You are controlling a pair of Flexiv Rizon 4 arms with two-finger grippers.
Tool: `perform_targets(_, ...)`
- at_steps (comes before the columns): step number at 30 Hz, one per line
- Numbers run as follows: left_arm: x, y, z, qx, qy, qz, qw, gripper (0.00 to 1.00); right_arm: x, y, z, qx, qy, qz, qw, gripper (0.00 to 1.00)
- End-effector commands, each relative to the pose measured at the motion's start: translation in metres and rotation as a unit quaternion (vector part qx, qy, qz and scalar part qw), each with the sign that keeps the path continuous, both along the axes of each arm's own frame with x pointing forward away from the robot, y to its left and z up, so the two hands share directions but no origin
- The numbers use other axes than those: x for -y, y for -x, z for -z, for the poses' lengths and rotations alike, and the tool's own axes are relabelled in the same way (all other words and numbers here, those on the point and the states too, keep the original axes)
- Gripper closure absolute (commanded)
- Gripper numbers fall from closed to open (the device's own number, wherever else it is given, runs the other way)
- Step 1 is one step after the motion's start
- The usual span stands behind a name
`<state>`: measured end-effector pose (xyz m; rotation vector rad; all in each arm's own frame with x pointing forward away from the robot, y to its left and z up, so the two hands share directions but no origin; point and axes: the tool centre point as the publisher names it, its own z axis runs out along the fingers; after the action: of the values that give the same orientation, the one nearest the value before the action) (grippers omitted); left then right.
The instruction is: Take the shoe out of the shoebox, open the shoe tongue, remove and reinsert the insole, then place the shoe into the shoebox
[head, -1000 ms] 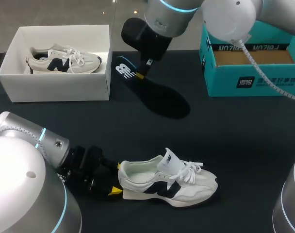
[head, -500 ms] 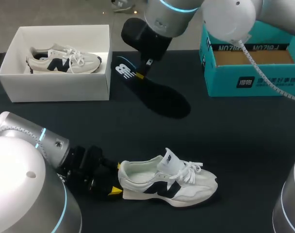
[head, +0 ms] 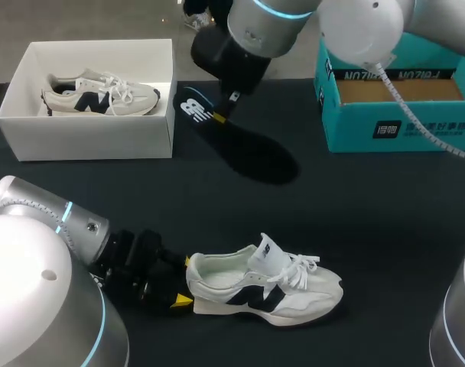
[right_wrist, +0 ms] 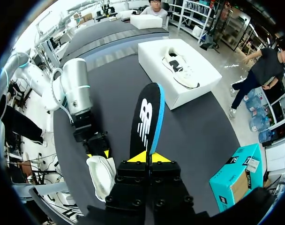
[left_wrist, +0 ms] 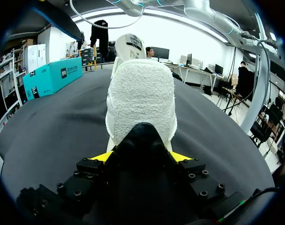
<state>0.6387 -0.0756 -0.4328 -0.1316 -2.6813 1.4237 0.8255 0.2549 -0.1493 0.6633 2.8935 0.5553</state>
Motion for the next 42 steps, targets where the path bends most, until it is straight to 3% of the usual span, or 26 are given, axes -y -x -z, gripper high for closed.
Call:
perform_targets(1,0.002,0.001,0.004,0.000,-0.002,0.000,1.000,1.00,0.004,0.008,-0.012,0.005,-0.019,0.017,1.000,1.00)
perform_targets(14,0.002,0.001,0.004,0.000,-0.002,0.000,1.000,1.00,0.008,0.021,-0.037,-0.052,-0.146,0.039,0.987,1.00)
perform_targets(28,0.002,0.001,0.004,0.000,-0.002,0.000,1.000,1.00,0.030,0.054,-0.073,-0.070,-0.214,0.061,0.973,1.00)
perform_targets(33,0.002,0.001,0.004,0.000,-0.002,0.000,1.000,1.00,0.035,0.056,-0.083,-0.060,-0.228,0.063,0.970,1.00)
perform_targets(42,0.002,0.001,0.004,0.000,-0.002,0.000,1.000,1.00,0.035,0.056,-0.083,-0.060,-0.228,0.063,0.970,1.00)
